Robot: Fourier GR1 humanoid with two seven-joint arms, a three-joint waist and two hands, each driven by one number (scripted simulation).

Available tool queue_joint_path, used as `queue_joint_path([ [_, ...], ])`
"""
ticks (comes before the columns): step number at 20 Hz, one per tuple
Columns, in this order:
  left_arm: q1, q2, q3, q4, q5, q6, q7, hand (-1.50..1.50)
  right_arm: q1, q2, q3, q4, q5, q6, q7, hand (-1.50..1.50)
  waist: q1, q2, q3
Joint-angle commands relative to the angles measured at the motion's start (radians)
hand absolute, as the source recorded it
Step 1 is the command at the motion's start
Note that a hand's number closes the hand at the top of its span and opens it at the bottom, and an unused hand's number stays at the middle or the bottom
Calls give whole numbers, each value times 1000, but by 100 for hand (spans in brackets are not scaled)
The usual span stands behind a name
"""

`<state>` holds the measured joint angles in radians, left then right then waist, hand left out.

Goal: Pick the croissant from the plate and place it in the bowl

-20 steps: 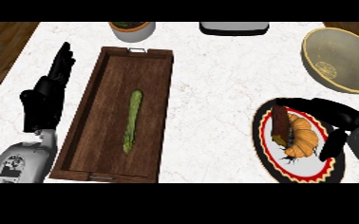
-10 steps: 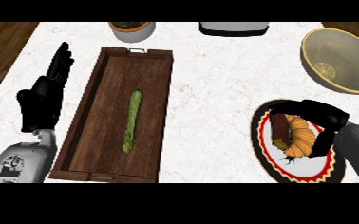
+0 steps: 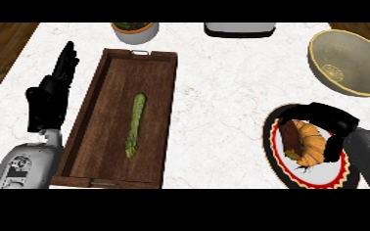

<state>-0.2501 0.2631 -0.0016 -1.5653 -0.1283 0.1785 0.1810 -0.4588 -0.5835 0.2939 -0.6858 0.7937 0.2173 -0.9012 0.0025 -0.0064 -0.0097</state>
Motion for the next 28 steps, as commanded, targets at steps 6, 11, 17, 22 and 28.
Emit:
queue_joint_path([
  [6, 31, 15, 43, -40, 14, -21, 19, 0, 157, 152, 21, -340, -11, 31, 295, 150, -35, -9, 6],
  [11, 41, 17, 39, -22, -9, -8, 21, 0, 233, 320, 78, -514, 46, -11, 574, 150, -63, -18, 4],
  [17, 100, 11, 34, -55, -5, -13, -8, 0, 404, 402, -17, -837, -110, -26, 693, 150, -66, -16, 7],
  [22, 96, 5, 38, -61, -5, -9, -12, 0, 497, 441, -76, -1184, -162, -35, 892, 150, -56, -10, 7],
  [28, 29, -4, 30, -68, 0, -24, 38, 0, 508, 375, -263, -1385, -197, 1, 1069, 150, -17, 4, 9],
])
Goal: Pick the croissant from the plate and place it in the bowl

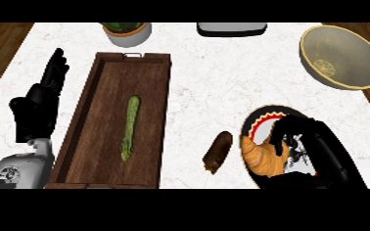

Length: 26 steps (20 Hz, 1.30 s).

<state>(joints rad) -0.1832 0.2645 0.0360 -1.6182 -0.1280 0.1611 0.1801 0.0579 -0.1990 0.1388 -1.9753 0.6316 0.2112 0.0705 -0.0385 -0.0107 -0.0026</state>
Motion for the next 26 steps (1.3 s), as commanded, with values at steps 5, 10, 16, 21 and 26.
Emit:
queue_joint_path([
  [5, -41, -49, -24, 83, -35, 12, -64, 0, -130, -16, -272, -65, -185, 50, 165, 150, 32, 12, 2],
  [10, -78, -38, -10, 72, -24, -8, -23, 0, -254, -90, -458, 272, -237, -39, -25, 150, 39, 15, 3],
  [16, -39, -26, 11, 66, -18, -28, -49, 0, -443, -166, -559, 639, -259, -118, -200, 150, 53, 17, 4],
  [21, -108, -67, -43, 50, -67, 6, 32, 0, -584, -295, -582, 940, -134, -239, -349, 150, 66, 22, 5],
  [26, -66, -14, -4, 2, -8, -66, 4, 0, -615, -396, -598, 1166, -13, -405, -474, 150, 93, 30, 6],
])
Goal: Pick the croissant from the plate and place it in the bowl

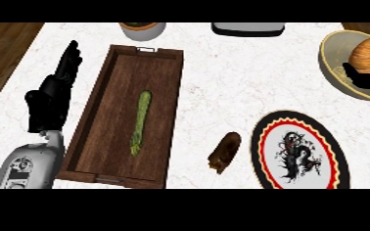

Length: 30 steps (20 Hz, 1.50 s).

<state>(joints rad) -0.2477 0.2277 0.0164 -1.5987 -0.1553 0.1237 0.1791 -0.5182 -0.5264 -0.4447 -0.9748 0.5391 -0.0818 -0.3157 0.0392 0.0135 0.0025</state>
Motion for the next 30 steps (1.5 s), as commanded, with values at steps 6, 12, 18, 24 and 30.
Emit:
queue_joint_path([
  [6, 1, -6, -12, 10, 6, -25, -33, 0, -184, -88, -26, 465, 137, -273, -154, 150, 37, 15, 2],
  [12, -40, -14, -13, 21, -10, -7, -23, 0, -237, -127, -72, 635, 87, -149, -141, -150, 57, 30, 6],
  [18, -65, -34, -25, 10, -6, -5, 4, 0, -272, -116, -123, 703, 18, -42, -275, -150, 52, 30, 9],
  [24, -51, -18, -18, -8, -13, -9, 10, 0, -296, -168, -207, 744, -64, 38, -361, -150, 45, 24, 8],
  [30, 7, -27, -16, -14, -11, -3, -16, 0, -259, -278, -269, 798, -124, 194, -393, -150, 28, 18, 7],
])
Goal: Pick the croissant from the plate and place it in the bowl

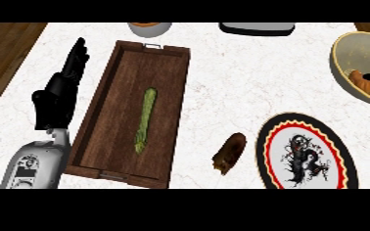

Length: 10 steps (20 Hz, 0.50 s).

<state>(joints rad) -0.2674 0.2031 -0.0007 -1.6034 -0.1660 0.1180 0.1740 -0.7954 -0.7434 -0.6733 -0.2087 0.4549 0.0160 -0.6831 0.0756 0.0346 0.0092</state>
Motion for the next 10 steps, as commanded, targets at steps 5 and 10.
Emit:
queue_joint_path([
  [5, 13, 5, 6, -16, -2, 0, 4, 0, 77, -117, -74, 63, -75, 216, -65, -150, -16, -2, 2],
  [10, 20, 22, 46, 2, 20, -6, -9, 0, 139, -184, -106, 74, -116, 413, -132, -150, -32, -10, 1],
])
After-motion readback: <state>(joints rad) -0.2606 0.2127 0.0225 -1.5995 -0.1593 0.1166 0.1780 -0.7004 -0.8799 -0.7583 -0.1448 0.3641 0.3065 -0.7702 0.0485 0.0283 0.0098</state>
